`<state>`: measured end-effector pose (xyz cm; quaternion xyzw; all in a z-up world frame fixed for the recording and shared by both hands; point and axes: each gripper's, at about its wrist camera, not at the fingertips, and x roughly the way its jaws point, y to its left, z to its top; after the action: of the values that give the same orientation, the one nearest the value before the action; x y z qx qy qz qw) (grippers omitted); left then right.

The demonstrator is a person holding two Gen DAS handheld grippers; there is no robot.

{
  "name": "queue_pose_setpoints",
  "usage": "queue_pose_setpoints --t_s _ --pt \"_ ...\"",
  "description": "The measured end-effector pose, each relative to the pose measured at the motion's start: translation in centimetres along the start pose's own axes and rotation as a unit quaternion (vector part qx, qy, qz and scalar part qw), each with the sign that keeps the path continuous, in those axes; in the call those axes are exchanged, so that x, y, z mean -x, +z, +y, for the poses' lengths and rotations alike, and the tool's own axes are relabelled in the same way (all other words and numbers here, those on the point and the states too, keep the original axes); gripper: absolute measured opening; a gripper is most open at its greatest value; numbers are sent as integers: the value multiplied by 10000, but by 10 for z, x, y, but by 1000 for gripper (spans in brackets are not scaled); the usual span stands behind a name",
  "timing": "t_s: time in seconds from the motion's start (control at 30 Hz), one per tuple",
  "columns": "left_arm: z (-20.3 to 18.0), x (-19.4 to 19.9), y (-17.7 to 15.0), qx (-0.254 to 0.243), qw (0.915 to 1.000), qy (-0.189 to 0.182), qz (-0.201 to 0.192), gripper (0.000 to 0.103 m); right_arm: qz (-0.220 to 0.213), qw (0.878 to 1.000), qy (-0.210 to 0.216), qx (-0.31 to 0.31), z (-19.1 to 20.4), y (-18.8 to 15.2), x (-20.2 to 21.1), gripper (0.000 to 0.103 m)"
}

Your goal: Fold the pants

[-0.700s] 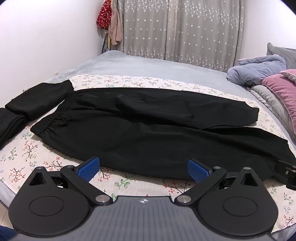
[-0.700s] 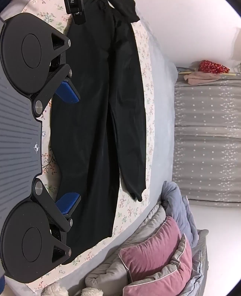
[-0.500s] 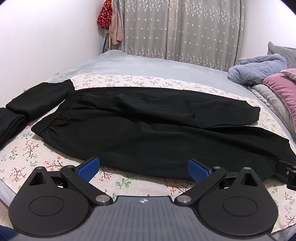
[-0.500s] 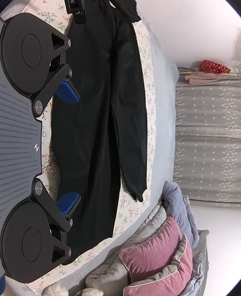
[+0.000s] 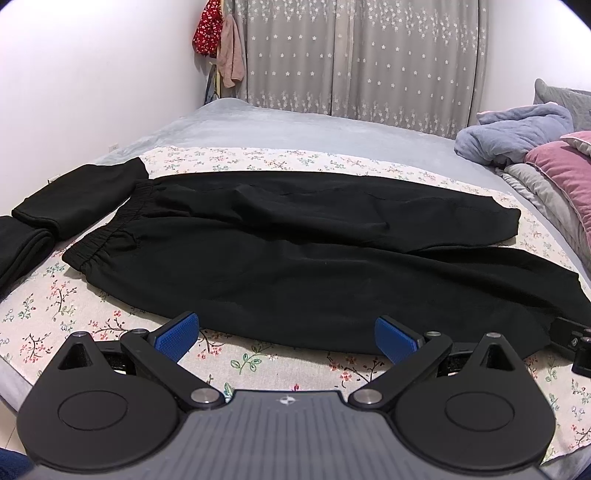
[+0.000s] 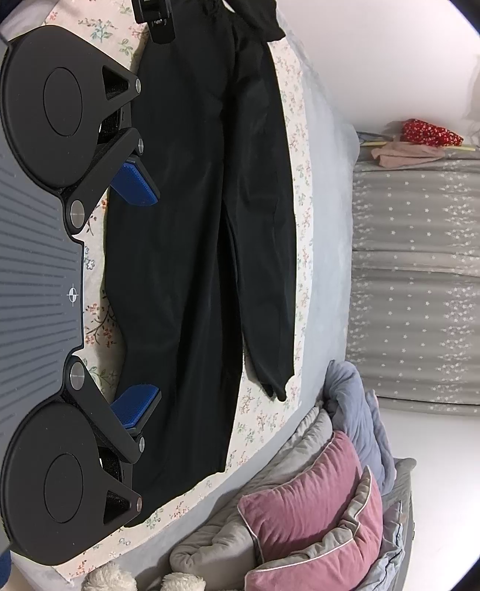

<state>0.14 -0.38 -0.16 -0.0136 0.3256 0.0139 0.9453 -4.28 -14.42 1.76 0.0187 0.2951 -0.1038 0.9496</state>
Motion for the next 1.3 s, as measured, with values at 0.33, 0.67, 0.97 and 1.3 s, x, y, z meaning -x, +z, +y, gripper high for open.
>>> queue_pose_setpoints --t_s 0.33,0.67,0.97,1.3 --pt "6 -7 2 106 9995 -122 265 103 -12 10000 -54 27 2 0 -1 103" --pt "11 -16 2 311 9979 -295 485 103 266 9996 1 111 8 -1 -8 103" --pt "140 -67 40 2073 9736 492 814 103 474 9969 -584 249 -81 14 -70 103" --pt "217 -121 37 3123 9391 963 1060 90 1321 9482 -1262 -2599 -238 -11 -107 96"
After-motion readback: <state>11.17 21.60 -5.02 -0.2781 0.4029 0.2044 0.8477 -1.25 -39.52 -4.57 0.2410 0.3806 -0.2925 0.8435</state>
